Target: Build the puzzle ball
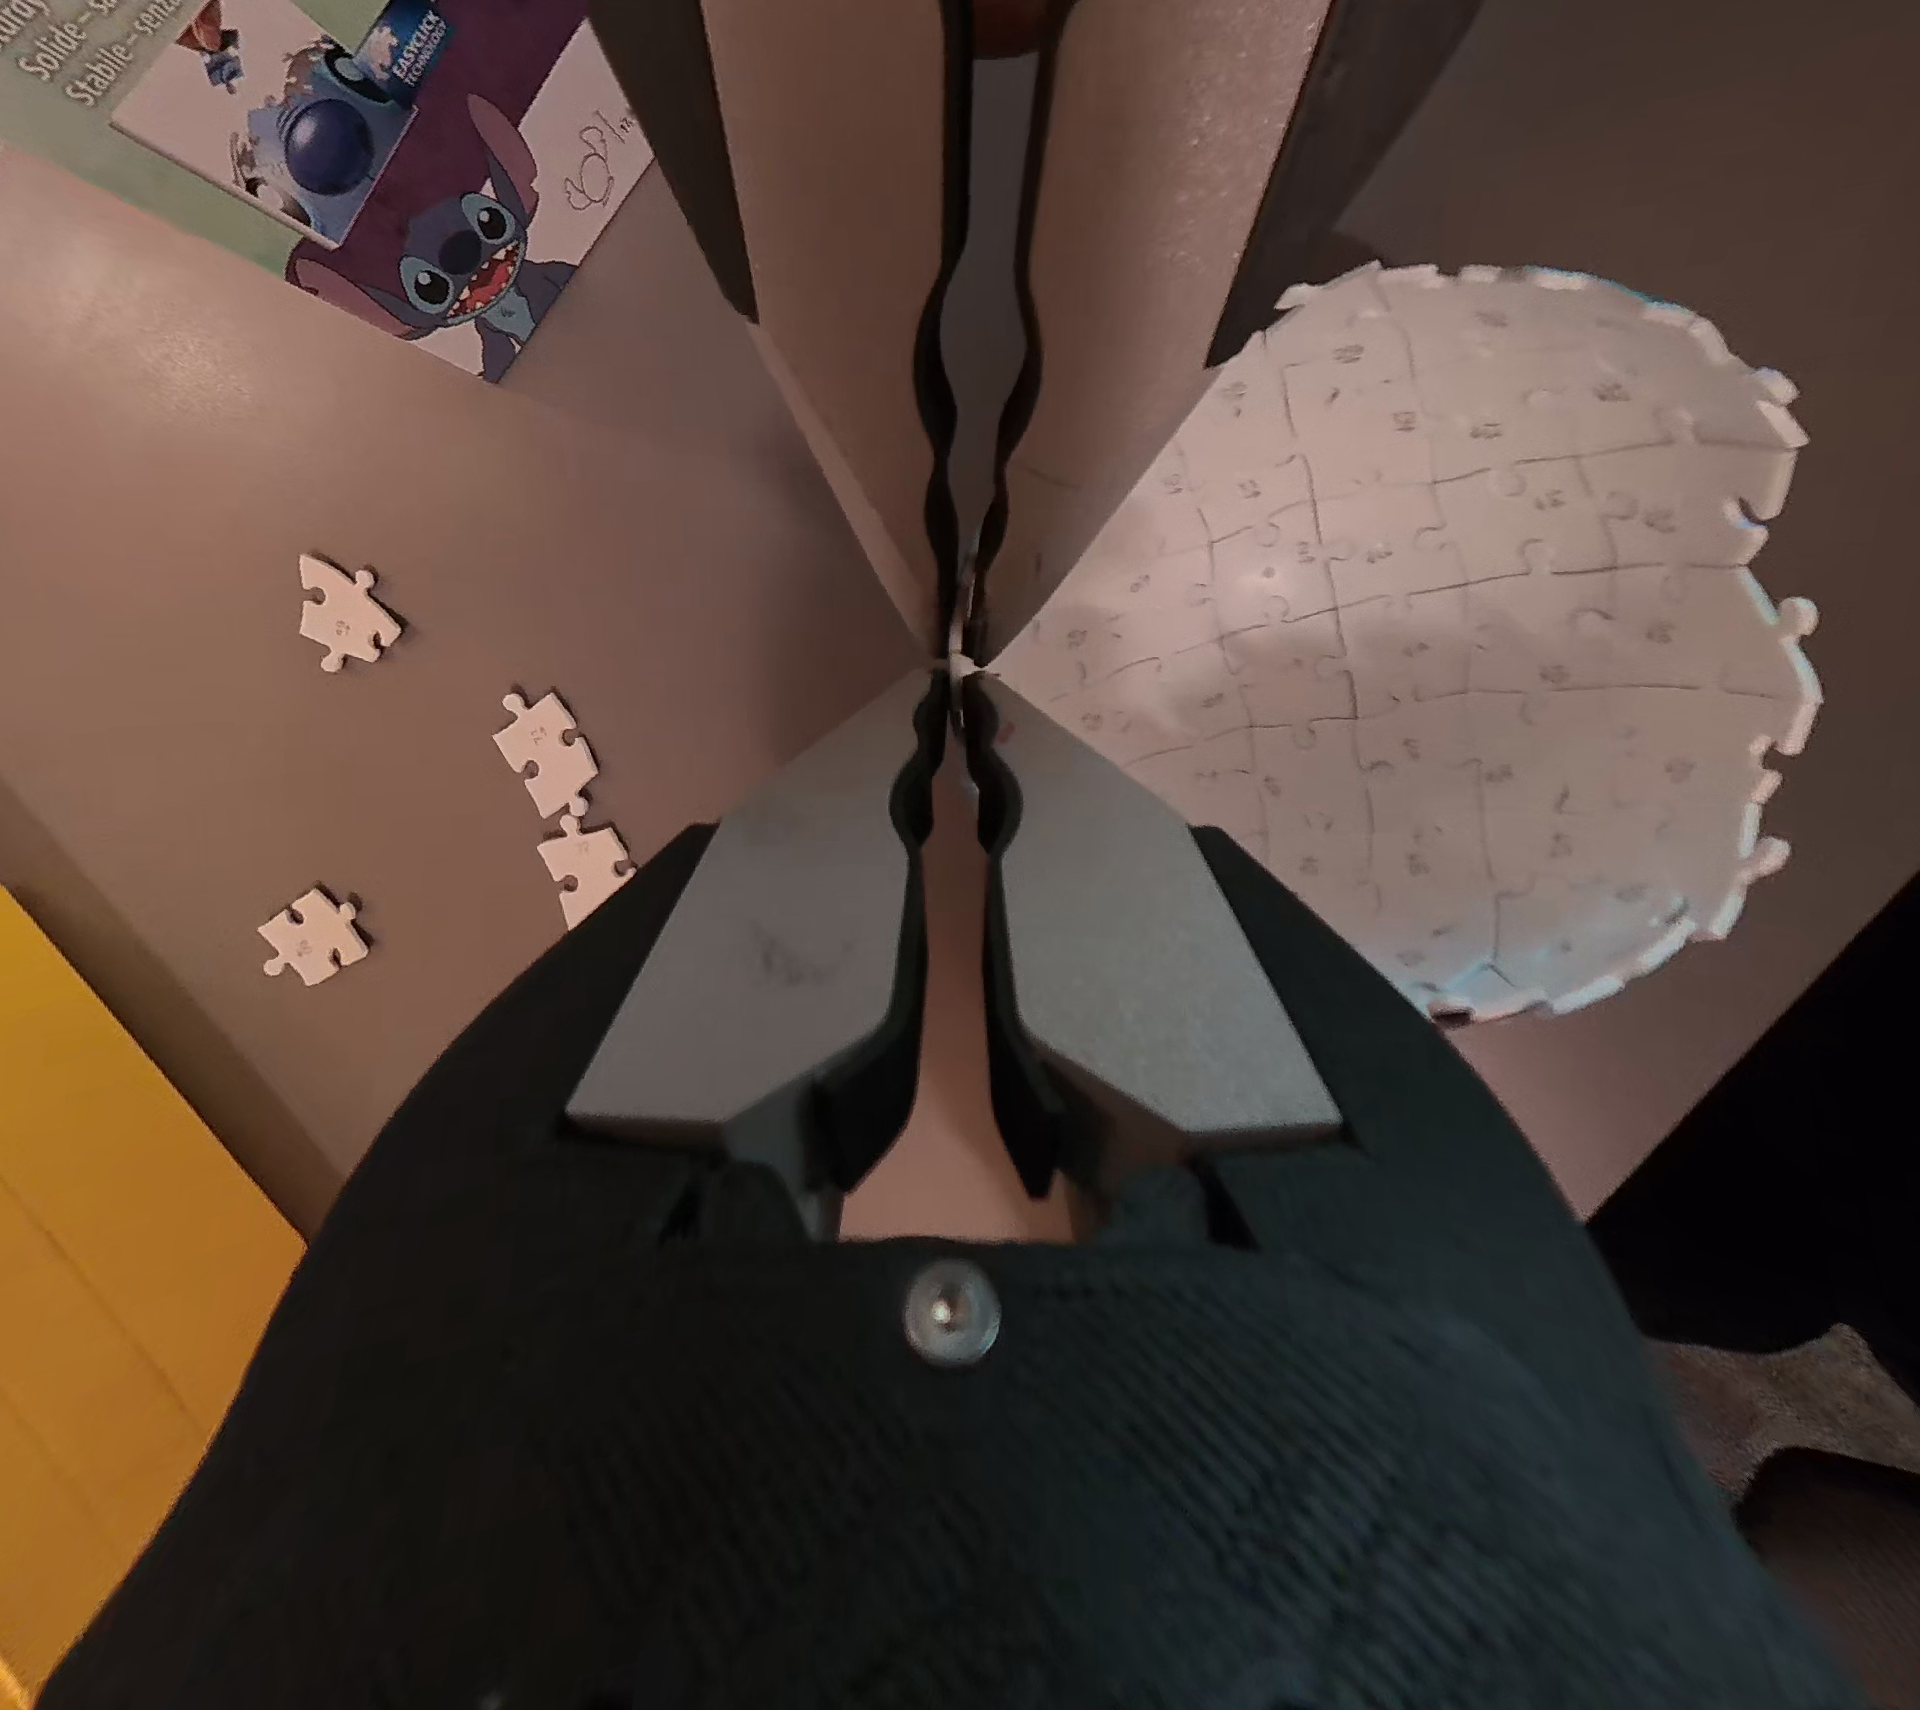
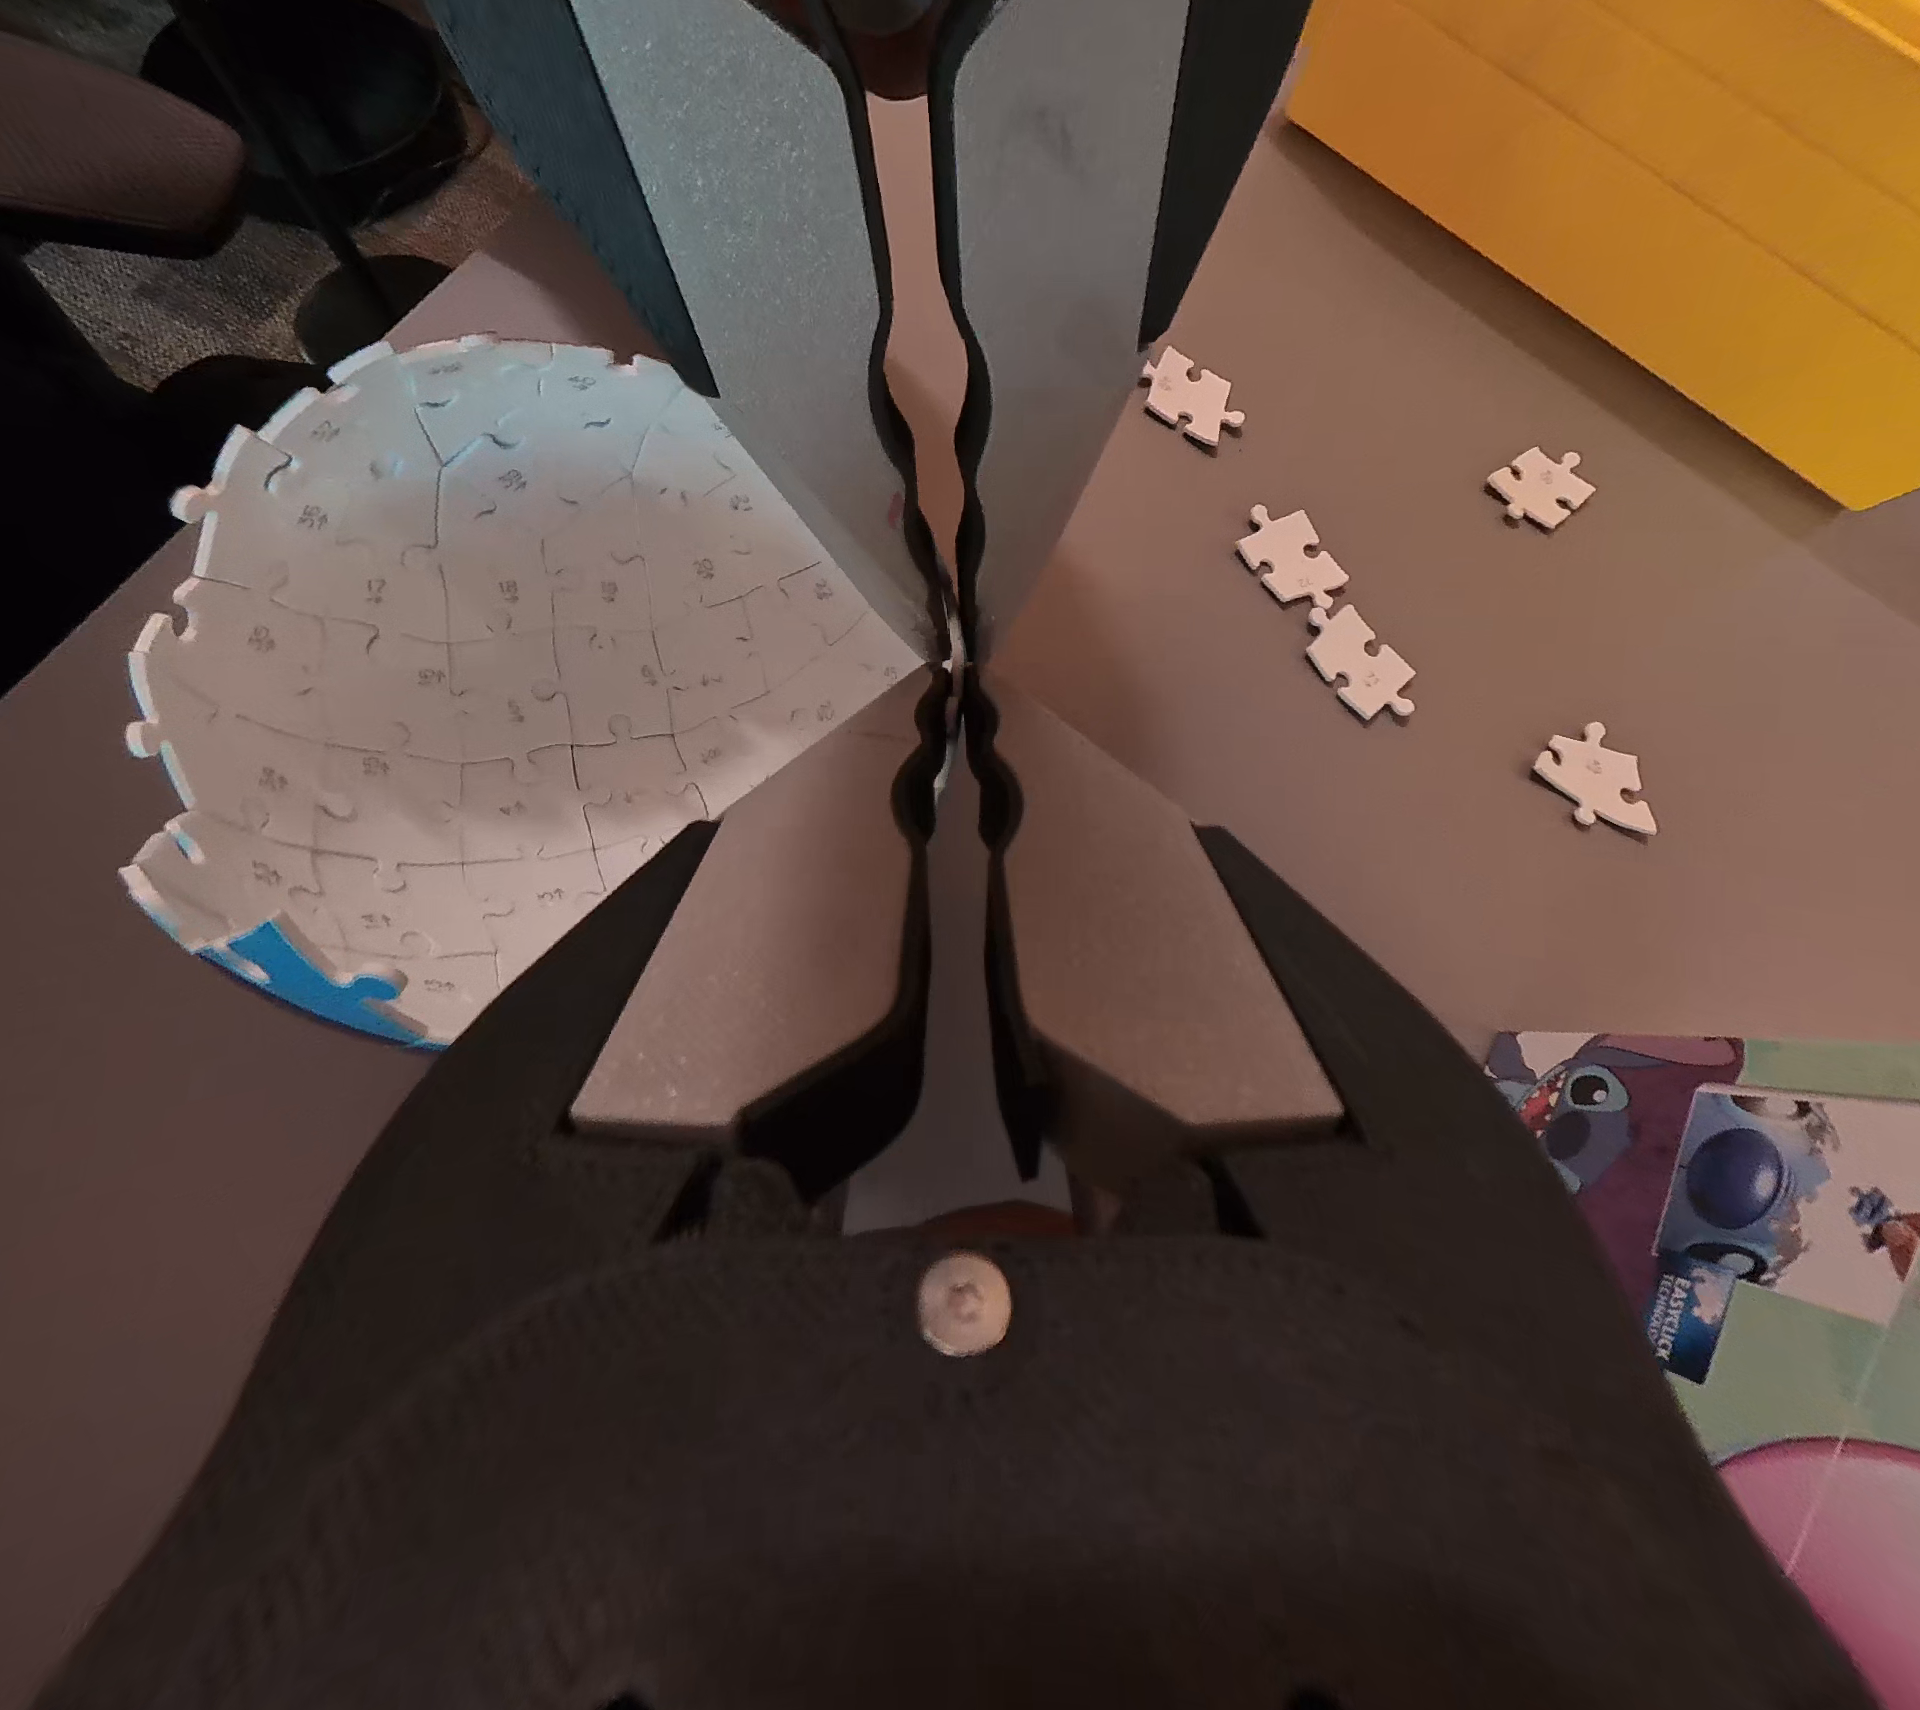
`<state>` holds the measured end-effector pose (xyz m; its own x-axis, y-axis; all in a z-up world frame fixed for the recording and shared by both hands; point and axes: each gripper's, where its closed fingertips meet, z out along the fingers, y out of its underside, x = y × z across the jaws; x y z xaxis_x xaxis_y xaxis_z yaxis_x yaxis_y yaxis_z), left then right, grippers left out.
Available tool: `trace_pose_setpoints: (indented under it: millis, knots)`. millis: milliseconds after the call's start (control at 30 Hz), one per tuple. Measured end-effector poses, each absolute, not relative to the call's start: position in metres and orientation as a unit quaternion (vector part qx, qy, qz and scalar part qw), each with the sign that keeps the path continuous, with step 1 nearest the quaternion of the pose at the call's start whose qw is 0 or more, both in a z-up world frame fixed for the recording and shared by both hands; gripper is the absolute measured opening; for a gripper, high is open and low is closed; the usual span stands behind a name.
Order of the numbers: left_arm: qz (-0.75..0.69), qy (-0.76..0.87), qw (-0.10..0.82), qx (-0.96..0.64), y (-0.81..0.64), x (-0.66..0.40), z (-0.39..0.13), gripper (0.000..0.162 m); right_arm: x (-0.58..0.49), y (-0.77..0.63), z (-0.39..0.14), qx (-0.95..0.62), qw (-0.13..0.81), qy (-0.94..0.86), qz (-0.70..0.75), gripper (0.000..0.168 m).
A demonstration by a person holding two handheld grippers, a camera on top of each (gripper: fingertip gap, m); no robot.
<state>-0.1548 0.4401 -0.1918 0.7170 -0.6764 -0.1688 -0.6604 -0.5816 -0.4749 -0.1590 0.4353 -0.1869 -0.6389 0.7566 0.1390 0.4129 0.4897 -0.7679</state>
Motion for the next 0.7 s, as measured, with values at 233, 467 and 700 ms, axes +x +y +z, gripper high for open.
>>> trace_pose_setpoints:
  millis: [233,467,700]
  knots:
    - [-0.037,0.369,0.255,-0.893,0.4397,-0.1531,-0.1917,0.0,-0.158,0.4352,-0.1874,-0.328,0.255,-0.847,0.332,0.0]
    - [-0.081,0.351,0.245,-0.9,0.4386,-0.1501,-0.1908,0.003,-0.1575,0.4349,-0.1876,-0.326,0.25,-0.847,0.336,0.0]
    - [-0.086,0.345,0.241,-0.903,0.4391,-0.1513,-0.1912,0.001,-0.154,0.4413,-0.1931,-0.338,0.233,-0.854,0.32,0.013]
